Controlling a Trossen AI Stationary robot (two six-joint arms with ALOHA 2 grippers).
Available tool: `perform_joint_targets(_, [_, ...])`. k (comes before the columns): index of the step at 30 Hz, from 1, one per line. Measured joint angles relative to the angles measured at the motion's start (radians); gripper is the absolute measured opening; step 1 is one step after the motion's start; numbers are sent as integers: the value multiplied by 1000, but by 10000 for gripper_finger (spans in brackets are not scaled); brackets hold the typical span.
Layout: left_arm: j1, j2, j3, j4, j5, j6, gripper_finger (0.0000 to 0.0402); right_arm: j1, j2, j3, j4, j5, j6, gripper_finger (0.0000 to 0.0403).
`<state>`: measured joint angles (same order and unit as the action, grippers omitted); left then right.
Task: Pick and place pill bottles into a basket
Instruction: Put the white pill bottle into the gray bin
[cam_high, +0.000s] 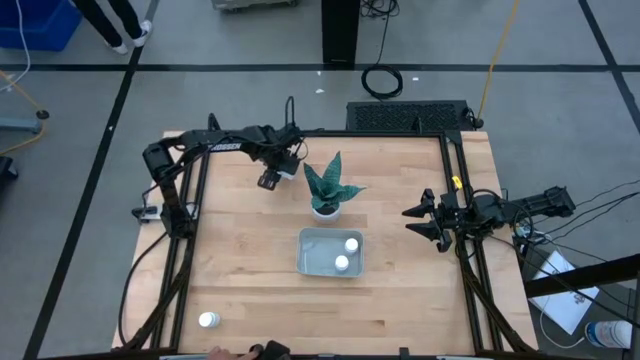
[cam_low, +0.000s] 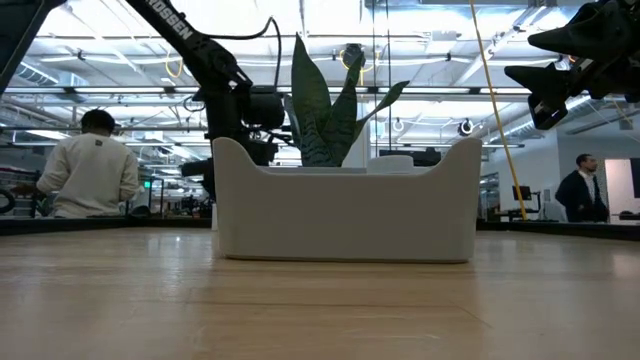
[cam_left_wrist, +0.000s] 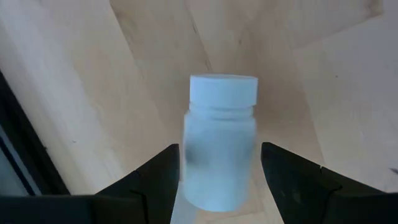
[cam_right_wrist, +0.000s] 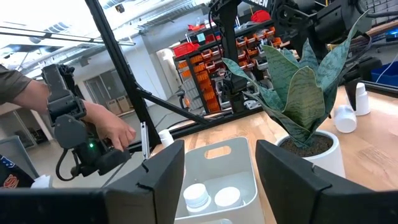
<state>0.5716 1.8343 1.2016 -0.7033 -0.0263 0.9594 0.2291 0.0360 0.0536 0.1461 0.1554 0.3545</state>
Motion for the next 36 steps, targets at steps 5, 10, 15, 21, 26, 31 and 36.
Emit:
perform_joint_targets(5, [0, 56, -1, -10, 0, -10, 230, 0, 0, 0, 0, 0, 0, 194])
perform_joint_targets(10, [-5, 73, 2, -19, -35, -25, 229, 0, 0, 0, 0, 0, 0, 192])
perform_joint_targets(15, [-4, 74, 2, -24, -29, -73, 198, 0, 0, 0, 0, 0, 0, 194])
perform_joint_targets(21, [-3, 68, 1, -33, -17, -183, 171, 0, 0, 0, 0, 0, 0, 190])
perform_joint_targets(26, [-3, 18, -2, -42, 4, -279, 185, 0, 0, 0, 0, 0, 0, 192])
perform_joint_targets(31, [-2, -54, -1, -55, 27, -352, 186, 0, 0, 0, 0, 0, 0, 194])
perform_joint_targets(36, [-1, -147, -1, -117, 15, -400, 176, 0, 0, 0, 0, 0, 0, 193])
